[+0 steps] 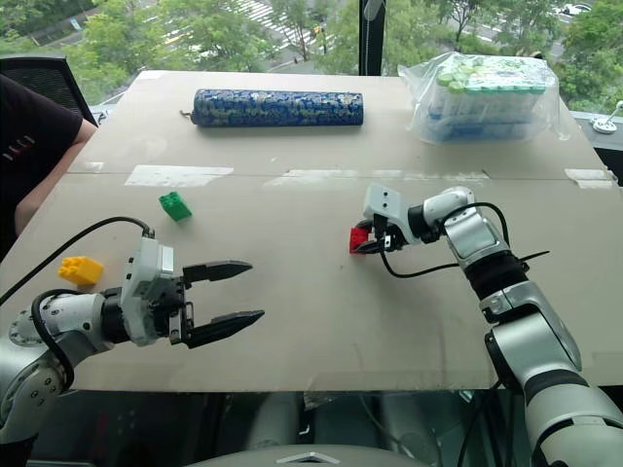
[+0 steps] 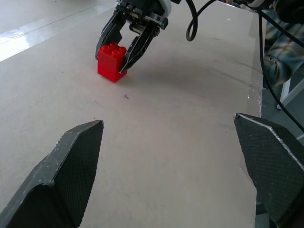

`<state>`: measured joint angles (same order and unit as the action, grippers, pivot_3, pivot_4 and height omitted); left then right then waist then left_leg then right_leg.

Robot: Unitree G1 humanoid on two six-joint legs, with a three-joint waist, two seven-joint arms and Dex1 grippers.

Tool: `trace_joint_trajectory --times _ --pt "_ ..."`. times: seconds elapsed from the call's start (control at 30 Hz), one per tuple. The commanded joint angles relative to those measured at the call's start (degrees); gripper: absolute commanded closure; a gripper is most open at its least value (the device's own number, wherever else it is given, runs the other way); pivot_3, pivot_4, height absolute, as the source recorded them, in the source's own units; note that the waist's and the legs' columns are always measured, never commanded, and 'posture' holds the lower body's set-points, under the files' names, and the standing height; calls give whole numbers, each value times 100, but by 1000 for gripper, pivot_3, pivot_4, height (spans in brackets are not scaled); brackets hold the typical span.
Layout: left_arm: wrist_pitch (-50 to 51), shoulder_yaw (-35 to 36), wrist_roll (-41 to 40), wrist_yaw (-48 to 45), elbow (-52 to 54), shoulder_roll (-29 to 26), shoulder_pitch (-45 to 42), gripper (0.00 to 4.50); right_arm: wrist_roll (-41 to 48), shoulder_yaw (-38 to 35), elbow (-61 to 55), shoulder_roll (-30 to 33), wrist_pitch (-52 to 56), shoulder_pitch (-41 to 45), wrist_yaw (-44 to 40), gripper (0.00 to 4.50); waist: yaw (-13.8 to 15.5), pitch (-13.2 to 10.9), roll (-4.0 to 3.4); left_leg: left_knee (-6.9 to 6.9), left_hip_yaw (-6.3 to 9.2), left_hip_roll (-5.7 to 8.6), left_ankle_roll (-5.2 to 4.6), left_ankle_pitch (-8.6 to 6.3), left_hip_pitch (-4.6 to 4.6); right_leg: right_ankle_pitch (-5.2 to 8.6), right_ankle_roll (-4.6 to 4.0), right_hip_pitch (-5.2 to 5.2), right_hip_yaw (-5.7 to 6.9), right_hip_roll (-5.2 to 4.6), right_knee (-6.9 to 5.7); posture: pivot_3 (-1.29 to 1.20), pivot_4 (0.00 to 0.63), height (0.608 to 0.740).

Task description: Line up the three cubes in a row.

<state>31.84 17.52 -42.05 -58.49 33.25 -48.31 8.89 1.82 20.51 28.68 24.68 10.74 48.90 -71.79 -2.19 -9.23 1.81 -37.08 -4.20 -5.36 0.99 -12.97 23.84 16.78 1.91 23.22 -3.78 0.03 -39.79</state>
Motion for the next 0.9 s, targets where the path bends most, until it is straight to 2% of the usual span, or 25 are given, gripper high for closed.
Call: trace_joint_trajectory --times 0.03,0.07,0.2,0.37,0.43,0.5,0.63,0.73,0.9 --pt "-158 138 23 -47 137 -71 15 0 -65 -48 -6 -21 -187 116 4 2135 -2 0 0 0 0 0 0 0 0 0 0 0 0 0 0 0 150 740" --pt "-171 131 41 -50 130 -71 23 0 -68 -58 20 -34 -231 116 -22 1809 -2 0 0 1 0 0 0 0 0 0 0 0 0 0 0 0 150 740" --pt "-200 139 95 -5 121 -58 81 0 -111 -104 60 -47 -382 96 -12 33 -4 0 0 0 -2 0 0 0 0 0 0 0 0 0 1 0 150 740" --pt "-48 417 -80 484 -54 254 180 0 148 -343 -509 113 -160 -40 -104 33 -6 0 0 1 -1 0 0 0 0 0 0 0 -1 0 0 0 150 740" --pt "95 630 -120 1129 -249 554 45 0 366 -500 -930 194 78 -152 -126 33 -2 -1 -1 1 0 -1 0 0 -1 0 0 0 0 -1 0 0 150 740" --pt "106 803 216 1944 -456 832 -196 0 749 -788 -1525 275 282 -331 -120 33 19 0 1 1 1 -1 0 0 -1 0 0 0 1 -1 0 0 150 740" --pt "936 899 980 3923 -918 1093 -1064 0 1876 -1573 -3216 290 1107 -1003 242 33 73 1 6 -1 12 0 0 0 1 -1 2 -4 9 0 -4 0 150 740" --pt "1512 875 1235 4770 -1336 1252 -1761 0 2218 -1809 -4239 263 1394 -1543 698 33 127 5 11 -3 15 0 0 0 1 -2 3 -7 11 0 -4 0 150 740" --pt "1643 532 1761 5771 -2115 1914 -2828 0 2316 -1906 -5420 320 1464 -2197 1354 33 162 7 18 -8 13 7 1 0 3 -3 5 -8 10 -7 -4 0 150 740"
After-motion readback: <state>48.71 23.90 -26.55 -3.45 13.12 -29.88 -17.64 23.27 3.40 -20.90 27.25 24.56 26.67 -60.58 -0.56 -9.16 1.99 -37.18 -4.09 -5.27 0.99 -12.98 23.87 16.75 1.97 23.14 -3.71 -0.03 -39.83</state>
